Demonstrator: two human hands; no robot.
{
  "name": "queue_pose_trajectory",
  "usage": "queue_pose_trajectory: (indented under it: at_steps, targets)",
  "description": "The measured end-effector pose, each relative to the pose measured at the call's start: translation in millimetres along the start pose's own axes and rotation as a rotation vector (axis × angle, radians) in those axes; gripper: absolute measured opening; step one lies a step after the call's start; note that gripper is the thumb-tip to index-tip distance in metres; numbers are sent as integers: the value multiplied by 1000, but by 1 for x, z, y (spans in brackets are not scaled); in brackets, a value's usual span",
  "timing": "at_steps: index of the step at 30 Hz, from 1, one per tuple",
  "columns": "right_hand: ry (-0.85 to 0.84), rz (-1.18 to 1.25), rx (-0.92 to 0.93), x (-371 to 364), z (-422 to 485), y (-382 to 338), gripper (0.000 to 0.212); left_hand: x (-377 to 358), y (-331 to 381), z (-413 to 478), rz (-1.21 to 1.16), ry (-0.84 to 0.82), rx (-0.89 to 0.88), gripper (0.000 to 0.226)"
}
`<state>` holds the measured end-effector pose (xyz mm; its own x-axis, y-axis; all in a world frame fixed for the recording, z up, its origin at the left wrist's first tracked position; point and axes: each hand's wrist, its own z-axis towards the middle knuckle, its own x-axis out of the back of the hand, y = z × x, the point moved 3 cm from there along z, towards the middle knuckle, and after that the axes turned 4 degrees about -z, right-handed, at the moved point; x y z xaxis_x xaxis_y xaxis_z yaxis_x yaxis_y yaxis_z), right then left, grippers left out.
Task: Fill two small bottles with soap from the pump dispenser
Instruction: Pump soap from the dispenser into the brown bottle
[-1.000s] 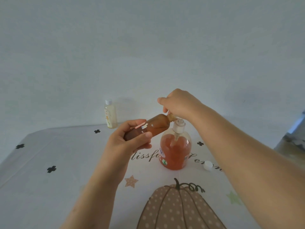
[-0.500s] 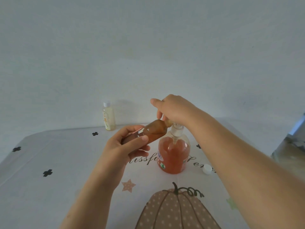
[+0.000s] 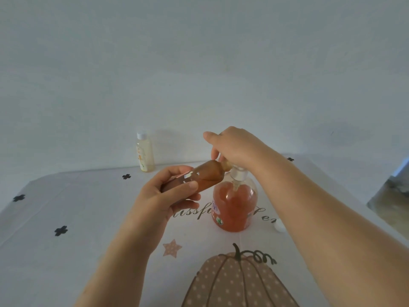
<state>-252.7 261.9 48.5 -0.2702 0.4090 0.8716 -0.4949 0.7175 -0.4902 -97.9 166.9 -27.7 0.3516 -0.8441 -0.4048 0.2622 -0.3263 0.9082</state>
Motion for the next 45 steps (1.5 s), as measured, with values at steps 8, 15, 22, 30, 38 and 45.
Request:
queue_pose_trajectory:
  at_steps: [8,15,22,30,38,45]
  targets:
    - [94,-43,8,11,-5,-6,51,-5,4,-3,-21,15,-26,39]
    - [178,-74,42,20,-12,-10,48,-9,10,-8,28,41,-62,42]
    - [83,-108,52,15,-11,-14,52,-6,7,-6,-4,28,-30,43]
    - [67,-109,34,11,-4,-10,53,-4,4,-2,-7,-10,-17,42]
    - [13,-74,11,1,-2,-2,53,2,-1,2,-8,-14,0,41]
    - [16,-41,13,2,-4,0,52,1,0,0,-6,-14,-1,41]
